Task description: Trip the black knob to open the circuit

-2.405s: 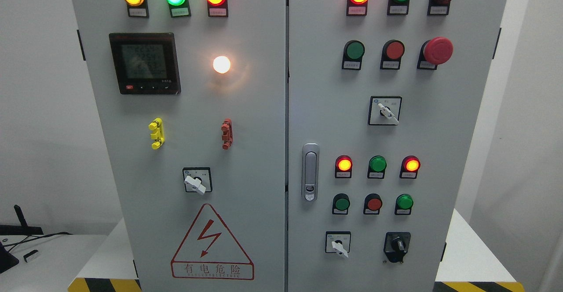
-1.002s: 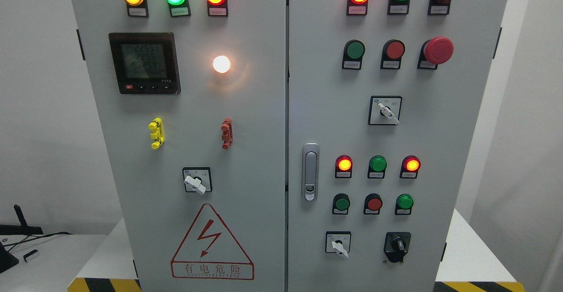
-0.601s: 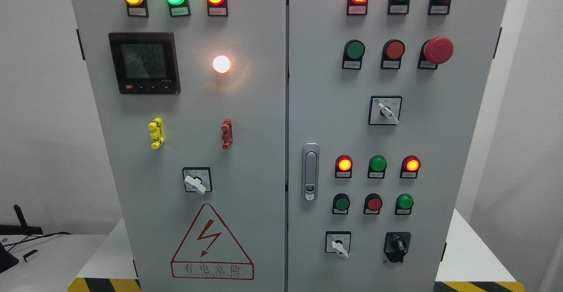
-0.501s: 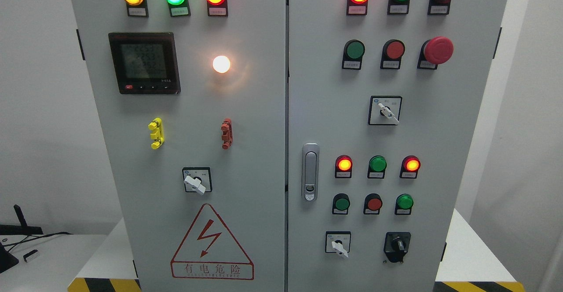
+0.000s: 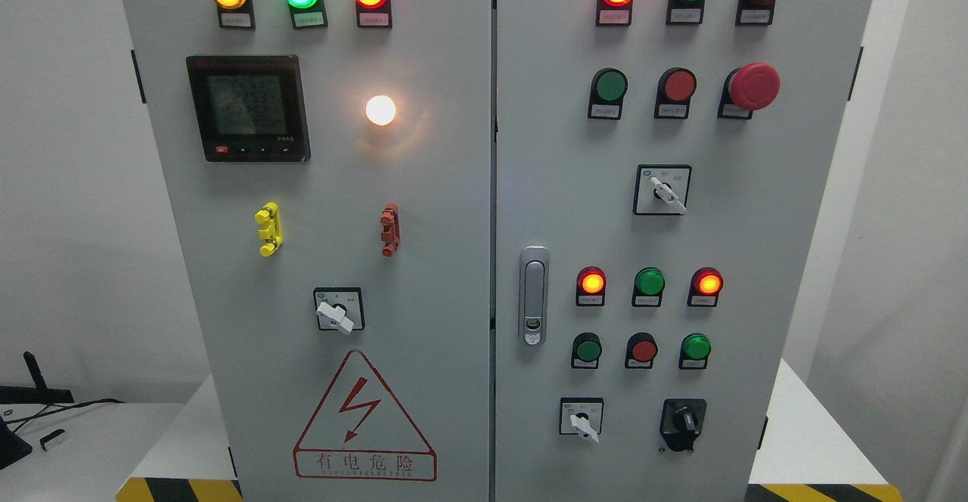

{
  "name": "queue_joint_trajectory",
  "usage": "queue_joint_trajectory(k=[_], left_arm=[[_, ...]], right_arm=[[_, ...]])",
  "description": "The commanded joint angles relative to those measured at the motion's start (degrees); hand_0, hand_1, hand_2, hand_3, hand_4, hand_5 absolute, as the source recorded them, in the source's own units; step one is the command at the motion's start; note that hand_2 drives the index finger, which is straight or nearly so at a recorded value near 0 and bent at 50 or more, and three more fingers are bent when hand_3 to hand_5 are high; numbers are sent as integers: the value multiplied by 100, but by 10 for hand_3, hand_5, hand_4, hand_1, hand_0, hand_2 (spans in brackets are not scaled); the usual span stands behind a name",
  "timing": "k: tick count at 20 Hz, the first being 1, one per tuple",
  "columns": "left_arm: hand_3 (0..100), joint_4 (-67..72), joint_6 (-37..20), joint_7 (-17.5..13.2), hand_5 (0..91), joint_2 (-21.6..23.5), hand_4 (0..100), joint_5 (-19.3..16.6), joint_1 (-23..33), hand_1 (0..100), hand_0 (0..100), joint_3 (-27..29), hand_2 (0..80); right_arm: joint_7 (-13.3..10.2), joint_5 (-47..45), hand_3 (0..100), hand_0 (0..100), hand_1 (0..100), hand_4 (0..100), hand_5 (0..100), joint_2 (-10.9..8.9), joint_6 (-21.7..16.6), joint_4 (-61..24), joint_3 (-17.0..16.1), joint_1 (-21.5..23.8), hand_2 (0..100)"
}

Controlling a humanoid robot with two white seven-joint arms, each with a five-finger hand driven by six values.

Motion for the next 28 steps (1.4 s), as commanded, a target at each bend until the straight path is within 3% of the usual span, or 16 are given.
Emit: queue_joint_trajectory(k=[1, 7, 14, 18, 28], left_arm=[[0, 0, -1, 2, 0, -5, 0, 26, 0, 389, 120, 0, 0], [0, 0, -1, 2, 0, -5, 0, 26, 0, 389, 120, 0, 0], [0, 0, -1, 2, 0, 4, 0, 26, 0, 389, 120, 0, 0], [0, 0, -1, 2, 0, -5, 0, 26, 0, 389, 120, 0, 0], [0, 0, -1, 2, 0, -5, 0, 26, 0, 389, 120, 0, 0]], right_arm=[[-94, 99, 903, 339, 759, 927, 1000, 248, 196, 113, 340, -485, 474], [-190, 529, 894, 343, 761, 929, 1000, 441, 213, 342, 630, -854, 453], [-199, 661, 878, 352, 764, 923, 1000, 503, 398, 518, 858, -1110, 436], [-208, 696, 877, 355, 766, 920, 1000, 538, 565, 667, 859, -1338, 435], [-269, 696, 873, 367, 769, 915, 1000, 565, 565, 1080, 753, -1584, 432]])
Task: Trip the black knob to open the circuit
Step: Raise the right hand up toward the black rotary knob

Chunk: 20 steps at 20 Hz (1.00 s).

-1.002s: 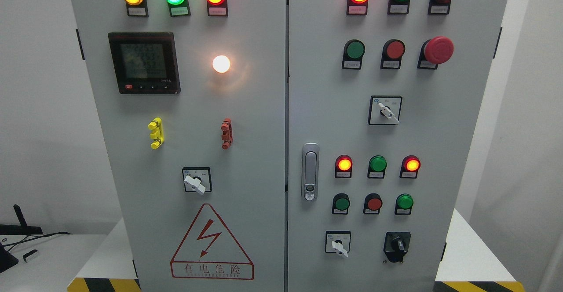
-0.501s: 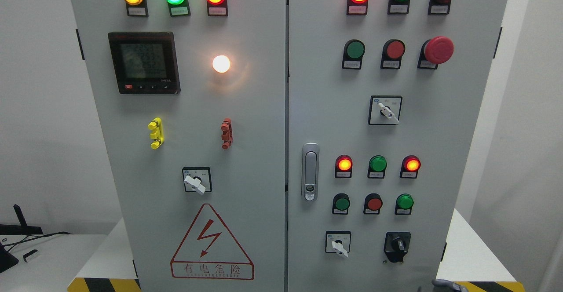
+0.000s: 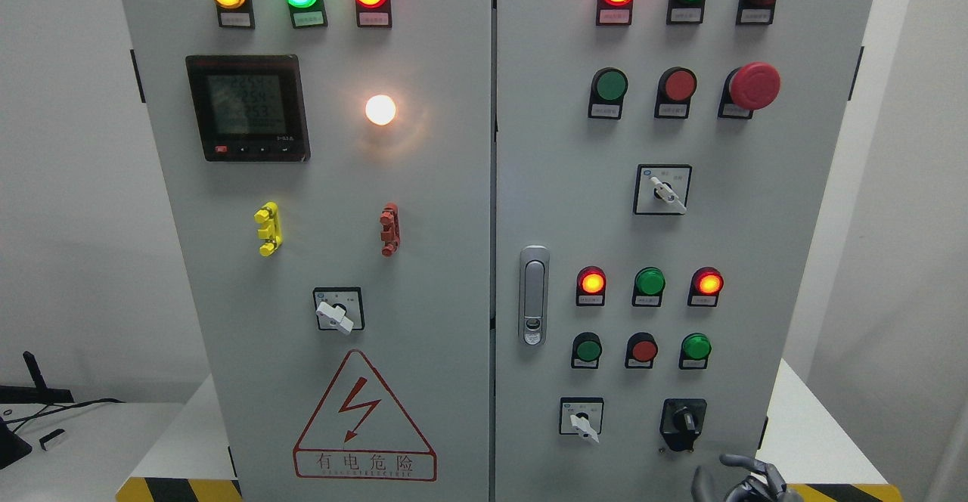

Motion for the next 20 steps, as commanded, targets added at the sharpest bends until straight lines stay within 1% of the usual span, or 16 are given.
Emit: queue_joint_trajectory(k=[1, 7, 20], left_arm=[[0, 0, -1, 2, 0, -4, 0, 27, 0, 389, 120, 0, 0], [0, 0, -1, 2, 0, 5, 0, 27, 0, 389, 120, 0, 0], [0, 0, -1, 2, 0, -4, 0, 27, 0, 389, 120, 0, 0]], right_arm=[[-6, 15, 872, 368, 770, 915, 1000, 79, 4, 415, 150, -171, 431], [-6, 24, 869, 371, 767, 913, 1000, 79, -5, 582, 150, -311, 431], [-6, 15, 867, 403, 753, 908, 1000, 79, 4, 644, 159, -487, 445]])
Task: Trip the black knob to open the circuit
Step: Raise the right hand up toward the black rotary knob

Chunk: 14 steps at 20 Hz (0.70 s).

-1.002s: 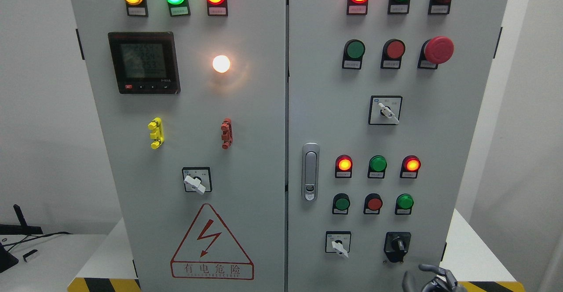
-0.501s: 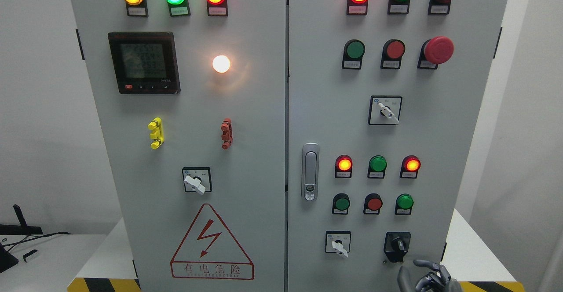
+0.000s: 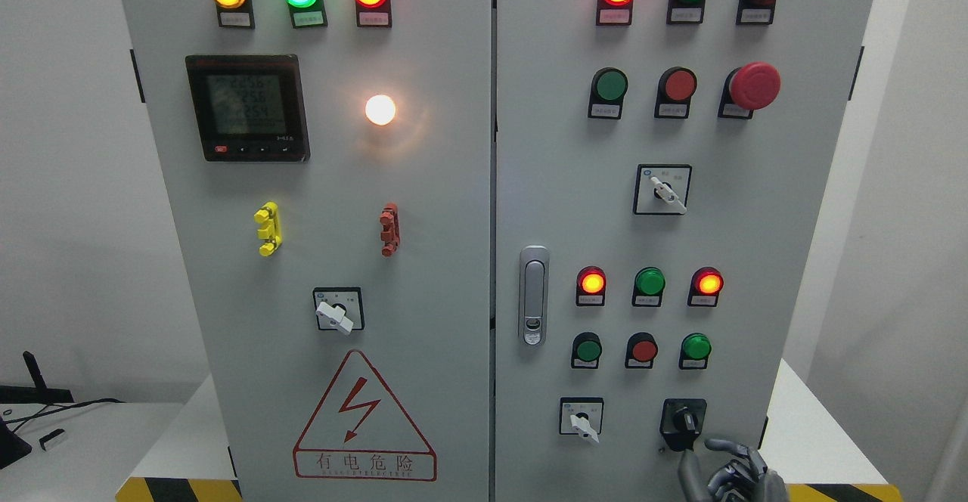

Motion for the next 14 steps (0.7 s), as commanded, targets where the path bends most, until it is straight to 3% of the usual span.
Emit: queue_joint_trajectory(k=[1, 14], left_arm=[[0, 0, -1, 2, 0, 6, 0, 26, 0, 389, 120, 0, 0], [0, 0, -1, 2, 0, -3, 0, 26, 0, 389, 120, 0, 0]], right_arm=[[-1, -3, 868, 403, 753, 907, 1000, 15, 3, 150, 159, -79, 446], [-1, -3, 867, 428, 768, 907, 1000, 24, 4, 132, 211, -97, 458]])
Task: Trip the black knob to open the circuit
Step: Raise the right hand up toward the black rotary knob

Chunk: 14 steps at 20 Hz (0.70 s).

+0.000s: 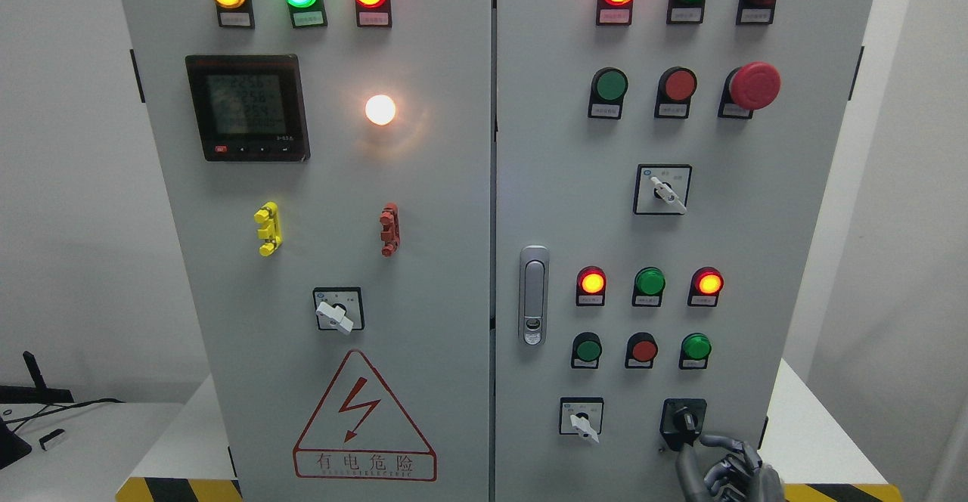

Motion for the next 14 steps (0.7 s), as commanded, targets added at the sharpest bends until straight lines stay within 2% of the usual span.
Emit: queue_joint_trajectory(k=[1, 14], left_arm=[[0, -9, -1, 2, 0, 7, 0, 27, 0, 389, 120, 0, 0], [0, 0, -1, 2, 0, 7, 0, 27, 0, 389, 120, 0, 0]], right_arm=[[0, 0, 868, 428, 768, 907, 1000, 2, -7, 24, 192, -9, 458], [-9, 0, 872, 423, 773, 908, 1000, 2, -42, 6, 157, -18, 470]])
